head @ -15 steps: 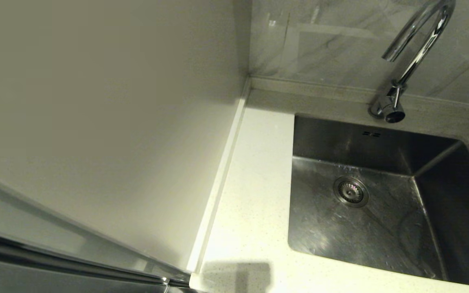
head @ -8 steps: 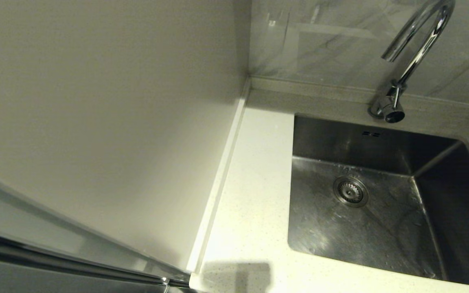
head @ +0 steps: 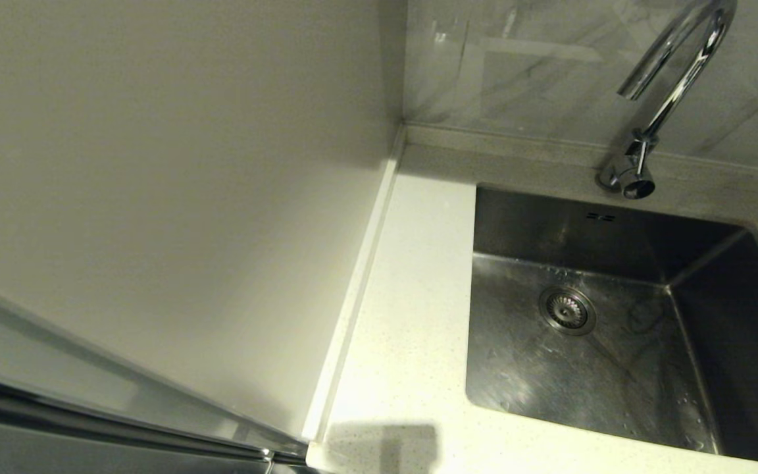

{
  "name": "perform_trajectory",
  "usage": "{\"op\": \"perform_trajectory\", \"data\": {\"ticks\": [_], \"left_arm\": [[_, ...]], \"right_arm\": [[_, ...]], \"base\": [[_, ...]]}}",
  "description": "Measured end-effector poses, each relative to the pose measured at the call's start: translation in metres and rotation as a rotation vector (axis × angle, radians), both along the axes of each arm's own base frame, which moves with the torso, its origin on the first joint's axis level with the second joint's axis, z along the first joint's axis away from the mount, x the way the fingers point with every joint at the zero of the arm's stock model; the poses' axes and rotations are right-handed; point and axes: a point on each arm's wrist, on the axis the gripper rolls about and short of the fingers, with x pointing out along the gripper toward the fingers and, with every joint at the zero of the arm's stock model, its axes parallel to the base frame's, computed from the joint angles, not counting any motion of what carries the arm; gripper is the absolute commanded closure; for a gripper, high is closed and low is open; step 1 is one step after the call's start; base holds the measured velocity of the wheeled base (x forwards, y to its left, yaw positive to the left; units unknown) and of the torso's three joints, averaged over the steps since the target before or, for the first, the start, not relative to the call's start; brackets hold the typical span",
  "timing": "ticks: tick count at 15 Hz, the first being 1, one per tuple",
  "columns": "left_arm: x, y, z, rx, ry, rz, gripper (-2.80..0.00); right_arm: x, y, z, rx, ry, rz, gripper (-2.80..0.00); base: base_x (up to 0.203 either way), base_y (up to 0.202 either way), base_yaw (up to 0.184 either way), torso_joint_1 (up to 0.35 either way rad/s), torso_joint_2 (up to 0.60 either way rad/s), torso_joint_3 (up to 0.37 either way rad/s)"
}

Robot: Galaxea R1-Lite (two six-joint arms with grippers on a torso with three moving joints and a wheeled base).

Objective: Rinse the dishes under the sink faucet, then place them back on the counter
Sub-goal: Put a bowl into the sink

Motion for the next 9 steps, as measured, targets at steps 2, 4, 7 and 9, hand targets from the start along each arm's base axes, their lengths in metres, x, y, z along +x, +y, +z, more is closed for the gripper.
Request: {"op": "perform_trajectory", "data": {"ticks": [2,4,7,9], "left_arm": [[0.000,0.000,0.000,0.000,0.000,0.000,0.00],[0.000,0.000,0.000,0.000,0.000,0.000,0.00],[0.000,0.000,0.000,0.000,0.000,0.000,0.00],[0.000,0.000,0.000,0.000,0.000,0.000,0.00]], "right_arm": [[-0.009,0.013,-0.005,0.040,0.022,0.032,0.00],[-0.020,0.030,-0.013,0.080,0.048,0.073,0.00],[-0.029,0.061,-0.026,0.085,0.061,0.138,0.00],[-0.032,0.086,-0.028,0.064,0.044,0.200,0.00]], "base": [[0.000,0.000,0.000,0.000,0.00,0.000],[0.000,0.000,0.000,0.000,0.00,0.000],[0.000,0.000,0.000,0.000,0.00,0.000],[0.000,0.000,0.000,0.000,0.00,0.000]]}}
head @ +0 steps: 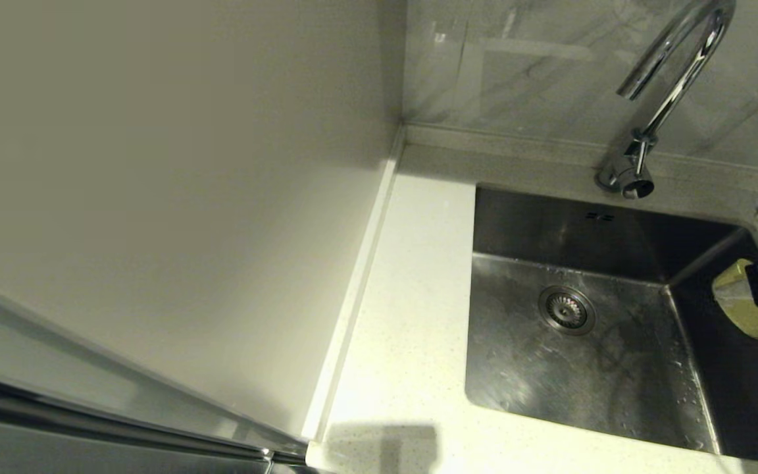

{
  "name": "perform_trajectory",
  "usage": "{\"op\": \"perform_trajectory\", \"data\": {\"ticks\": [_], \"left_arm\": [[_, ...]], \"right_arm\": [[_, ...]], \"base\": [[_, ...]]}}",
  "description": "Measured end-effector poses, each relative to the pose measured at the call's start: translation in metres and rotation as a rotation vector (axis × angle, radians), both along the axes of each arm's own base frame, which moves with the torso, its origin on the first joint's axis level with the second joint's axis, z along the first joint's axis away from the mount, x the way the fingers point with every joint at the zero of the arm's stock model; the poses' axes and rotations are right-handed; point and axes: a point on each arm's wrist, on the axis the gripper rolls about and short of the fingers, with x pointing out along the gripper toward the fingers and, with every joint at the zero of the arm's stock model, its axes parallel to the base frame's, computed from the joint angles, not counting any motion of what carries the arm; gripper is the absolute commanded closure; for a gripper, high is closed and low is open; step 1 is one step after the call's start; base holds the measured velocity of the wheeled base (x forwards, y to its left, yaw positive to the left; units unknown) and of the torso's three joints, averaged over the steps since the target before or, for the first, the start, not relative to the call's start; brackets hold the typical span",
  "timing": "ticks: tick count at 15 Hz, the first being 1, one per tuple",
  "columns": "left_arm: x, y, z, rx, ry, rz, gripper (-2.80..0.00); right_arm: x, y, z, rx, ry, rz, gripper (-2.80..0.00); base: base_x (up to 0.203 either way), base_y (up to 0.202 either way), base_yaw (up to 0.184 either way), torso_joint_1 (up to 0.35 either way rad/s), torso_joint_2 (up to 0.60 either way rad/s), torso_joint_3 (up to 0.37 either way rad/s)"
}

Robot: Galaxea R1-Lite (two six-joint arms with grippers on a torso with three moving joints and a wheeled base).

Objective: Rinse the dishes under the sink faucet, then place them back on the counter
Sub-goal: Put a bowl into the sink

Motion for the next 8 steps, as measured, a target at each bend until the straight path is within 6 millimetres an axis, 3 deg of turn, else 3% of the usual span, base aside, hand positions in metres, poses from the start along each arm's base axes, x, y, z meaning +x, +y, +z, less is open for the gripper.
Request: {"op": "perform_trajectory", "data": {"ticks": [4,8], "left_arm": [[0.000,0.000,0.000,0.000,0.000,0.000,0.00],[0.000,0.000,0.000,0.000,0.000,0.000,0.00]], "right_arm": [[-0.004,0.043,-0.006,-0.034,0.039,0.091,0.00],[0.017,0.073,-0.027,-0.171,0.016,0.111,0.00]], "base": [[0.000,0.000,0.000,0.000,0.00,0.000],[0.000,0.000,0.000,0.000,0.00,0.000]]}}
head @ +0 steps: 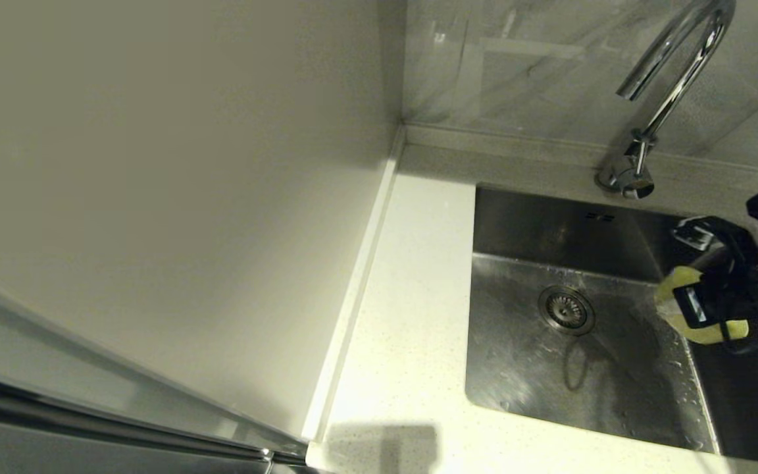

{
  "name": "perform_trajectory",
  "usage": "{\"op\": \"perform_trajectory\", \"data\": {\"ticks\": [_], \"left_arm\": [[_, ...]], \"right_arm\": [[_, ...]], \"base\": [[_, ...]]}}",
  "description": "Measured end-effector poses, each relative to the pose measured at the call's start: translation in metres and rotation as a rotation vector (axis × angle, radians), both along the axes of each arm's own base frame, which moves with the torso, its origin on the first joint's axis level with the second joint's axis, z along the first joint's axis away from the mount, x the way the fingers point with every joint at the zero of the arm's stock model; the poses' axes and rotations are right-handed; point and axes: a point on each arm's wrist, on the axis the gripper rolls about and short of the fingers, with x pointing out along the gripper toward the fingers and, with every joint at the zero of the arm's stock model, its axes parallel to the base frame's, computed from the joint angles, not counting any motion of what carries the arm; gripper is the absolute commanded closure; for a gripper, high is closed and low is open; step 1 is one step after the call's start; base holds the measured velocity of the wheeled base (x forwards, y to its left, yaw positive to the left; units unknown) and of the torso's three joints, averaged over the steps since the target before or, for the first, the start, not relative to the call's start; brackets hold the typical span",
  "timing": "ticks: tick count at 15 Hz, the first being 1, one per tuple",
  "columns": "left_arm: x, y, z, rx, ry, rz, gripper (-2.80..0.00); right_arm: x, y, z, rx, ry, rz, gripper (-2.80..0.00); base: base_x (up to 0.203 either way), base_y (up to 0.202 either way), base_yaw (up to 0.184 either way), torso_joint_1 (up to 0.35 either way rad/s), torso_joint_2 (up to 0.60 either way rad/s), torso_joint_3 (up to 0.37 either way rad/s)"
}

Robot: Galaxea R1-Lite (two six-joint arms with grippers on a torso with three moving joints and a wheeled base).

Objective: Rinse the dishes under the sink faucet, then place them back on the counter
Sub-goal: Put a bowl into the sink

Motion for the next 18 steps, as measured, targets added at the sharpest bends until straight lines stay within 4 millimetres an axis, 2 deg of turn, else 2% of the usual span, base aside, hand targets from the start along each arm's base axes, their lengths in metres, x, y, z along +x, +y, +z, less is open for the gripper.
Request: {"op": "perform_trajectory", "data": {"ticks": [3,7,18], "left_arm": [[0.000,0.000,0.000,0.000,0.000,0.000,0.00],[0.000,0.000,0.000,0.000,0.000,0.000,0.00],[0.000,0.000,0.000,0.000,0.000,0.000,0.00]], "right_arm": [[0.019,0.010,-0.032,-0.161,-0.075,-0.035,0.00],[0.046,0.007,-0.085,-0.306,-0.175,-0.132,0.00],[0.092,-0.001,-0.134,-0.314,-0.160,-0.224,0.00]], "base": [[0.000,0.000,0.000,0.000,0.00,0.000],[0.000,0.000,0.000,0.000,0.00,0.000],[0.000,0.000,0.000,0.000,0.00,0.000]]}}
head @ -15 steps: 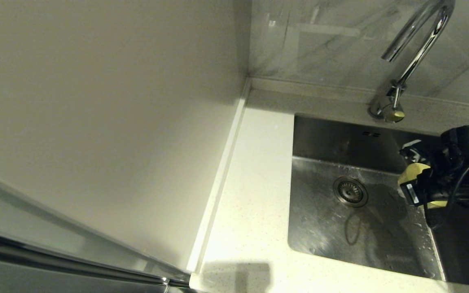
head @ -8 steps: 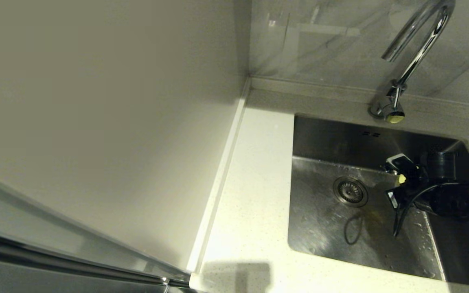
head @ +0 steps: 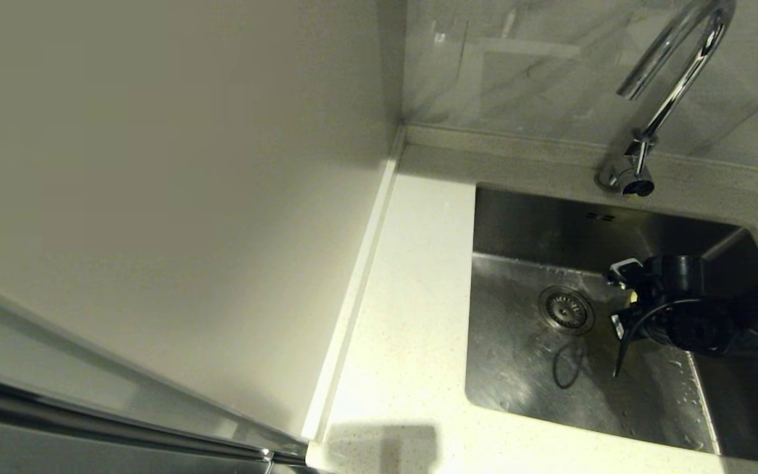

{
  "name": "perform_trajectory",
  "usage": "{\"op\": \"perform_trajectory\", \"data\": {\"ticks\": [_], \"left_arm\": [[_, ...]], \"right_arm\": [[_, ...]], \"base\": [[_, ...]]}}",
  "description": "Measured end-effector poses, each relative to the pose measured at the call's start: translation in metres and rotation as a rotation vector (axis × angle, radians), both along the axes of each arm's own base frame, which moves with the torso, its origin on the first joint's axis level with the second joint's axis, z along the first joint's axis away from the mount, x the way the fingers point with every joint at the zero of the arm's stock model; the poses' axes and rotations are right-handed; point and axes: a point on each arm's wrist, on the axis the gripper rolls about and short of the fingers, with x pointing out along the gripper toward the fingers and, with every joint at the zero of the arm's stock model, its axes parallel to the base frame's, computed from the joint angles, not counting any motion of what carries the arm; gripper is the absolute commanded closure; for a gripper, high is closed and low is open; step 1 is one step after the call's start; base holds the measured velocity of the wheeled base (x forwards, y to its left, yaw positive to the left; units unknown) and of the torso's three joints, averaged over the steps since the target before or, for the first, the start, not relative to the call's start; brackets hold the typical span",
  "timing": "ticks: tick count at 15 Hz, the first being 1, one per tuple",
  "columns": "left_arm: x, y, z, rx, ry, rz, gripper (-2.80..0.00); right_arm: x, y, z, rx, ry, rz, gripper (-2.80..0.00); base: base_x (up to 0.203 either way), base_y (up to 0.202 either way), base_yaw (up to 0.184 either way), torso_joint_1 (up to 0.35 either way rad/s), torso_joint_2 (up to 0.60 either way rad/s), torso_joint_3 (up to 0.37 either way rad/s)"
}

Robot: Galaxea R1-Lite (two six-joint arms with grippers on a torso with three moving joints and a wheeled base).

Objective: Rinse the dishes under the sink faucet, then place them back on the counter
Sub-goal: Put a bowl into the sink

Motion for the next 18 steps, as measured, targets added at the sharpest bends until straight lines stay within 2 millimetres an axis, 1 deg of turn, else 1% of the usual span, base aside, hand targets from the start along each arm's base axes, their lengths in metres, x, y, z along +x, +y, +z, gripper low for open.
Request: {"op": "perform_trajectory", "data": {"ticks": [3,7,8,11,14,16,18], "left_arm": [[0.000,0.000,0.000,0.000,0.000,0.000,0.00],[0.000,0.000,0.000,0.000,0.000,0.000,0.00],[0.000,0.000,0.000,0.000,0.000,0.000,0.00],[0.000,0.000,0.000,0.000,0.000,0.000,0.00],[0.000,0.000,0.000,0.000,0.000,0.000,0.00],[0.000,0.000,0.000,0.001,0.000,0.000,0.00],[0.000,0.000,0.000,0.001,0.000,0.000,0.00]], "right_arm": [[0.019,-0.003,-0.011,0.011,-0.017,-0.024,0.00],[0.032,-0.005,-0.022,0.023,-0.028,-0.047,0.00],[0.034,-0.006,-0.023,0.019,-0.032,-0.053,-2.80],[0.041,-0.007,-0.022,0.007,-0.049,-0.070,-2.80],[0.040,-0.007,-0.021,0.013,-0.054,-0.074,-2.80],[0.036,-0.007,-0.014,0.023,-0.066,-0.081,-2.80],[0.027,-0.006,0.000,0.028,-0.080,-0.082,-2.80]], "base": [[0.000,0.000,0.000,0.000,0.00,0.000],[0.000,0.000,0.000,0.000,0.00,0.000],[0.000,0.000,0.000,0.000,0.00,0.000],[0.000,0.000,0.000,0.000,0.00,0.000],[0.000,0.000,0.000,0.000,0.00,0.000],[0.000,0.000,0.000,0.000,0.00,0.000],[0.000,0.000,0.000,0.000,0.00,0.000]]}}
